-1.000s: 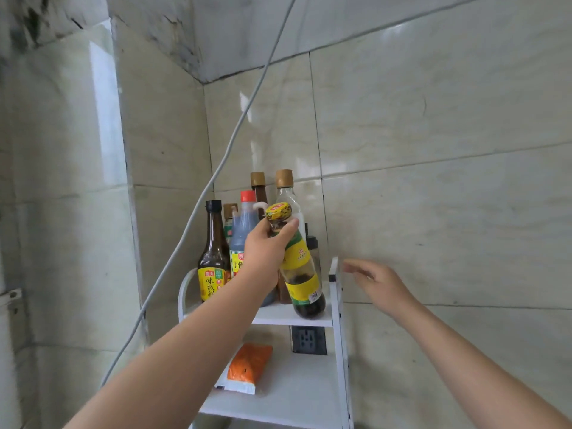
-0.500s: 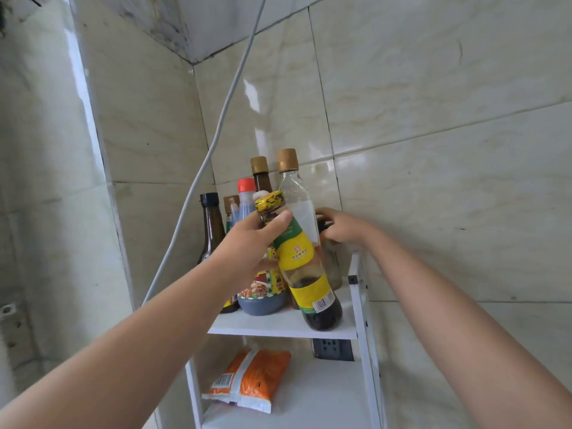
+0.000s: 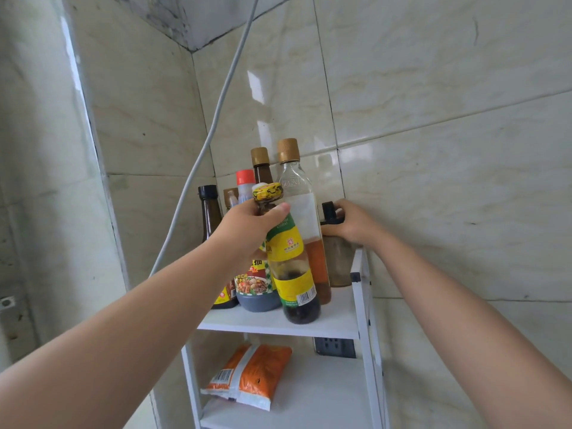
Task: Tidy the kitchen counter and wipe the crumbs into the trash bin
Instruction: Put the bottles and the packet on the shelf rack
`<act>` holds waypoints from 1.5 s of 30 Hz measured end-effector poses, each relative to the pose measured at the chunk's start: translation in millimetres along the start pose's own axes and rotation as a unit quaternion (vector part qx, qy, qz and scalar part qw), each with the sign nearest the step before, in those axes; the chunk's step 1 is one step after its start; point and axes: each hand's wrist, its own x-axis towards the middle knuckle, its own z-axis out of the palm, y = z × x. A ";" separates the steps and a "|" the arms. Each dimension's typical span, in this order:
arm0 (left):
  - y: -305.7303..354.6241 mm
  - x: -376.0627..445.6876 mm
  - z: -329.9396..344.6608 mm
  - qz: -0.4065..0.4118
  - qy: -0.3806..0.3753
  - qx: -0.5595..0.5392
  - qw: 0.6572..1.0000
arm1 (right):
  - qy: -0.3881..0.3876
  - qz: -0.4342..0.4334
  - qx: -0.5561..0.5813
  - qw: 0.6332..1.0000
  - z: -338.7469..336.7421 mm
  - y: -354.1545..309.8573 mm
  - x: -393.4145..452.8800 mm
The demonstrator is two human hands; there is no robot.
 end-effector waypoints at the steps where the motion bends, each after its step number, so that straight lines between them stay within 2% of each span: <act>1: 0.4 1.5 1.2 -0.006 0.006 0.002 1.000 | 0.002 -0.002 0.004 1.000 -2.6 1.1 -1.9; 7: 2.1 6.8 16.8 -0.015 0.017 -0.032 0.999 | 0.024 -0.005 0.014 1.000 -9.8 -5.1 -14.6; 14: 0.2 19.0 26.3 -0.019 0.026 -0.032 0.999 | 0.140 -0.018 0.001 0.990 -11.2 -16.8 -19.2; 17: -2.1 23.9 30.8 -0.010 0.031 -0.013 0.999 | 0.149 -0.016 -0.021 0.988 -13.2 -22.3 -18.8; 23: -5.7 29.4 33.3 0.062 0.064 0.159 0.983 | 0.189 -0.014 -0.005 0.982 -12.4 -24.3 -20.3; 29: -2.5 35.1 33.9 0.043 0.076 0.287 0.954 | 0.260 -0.030 0.039 0.964 -34.1 -41.6 -27.4; 35: -2.6 35.2 41.4 0.059 0.082 0.340 0.935 | 0.263 -0.079 0.017 0.961 -65.5 -70.3 -52.0; 45: 5.4 15.9 47.4 0.044 0.075 0.332 0.939 | 0.223 -0.019 0.025 0.974 -91.5 -84.4 -107.4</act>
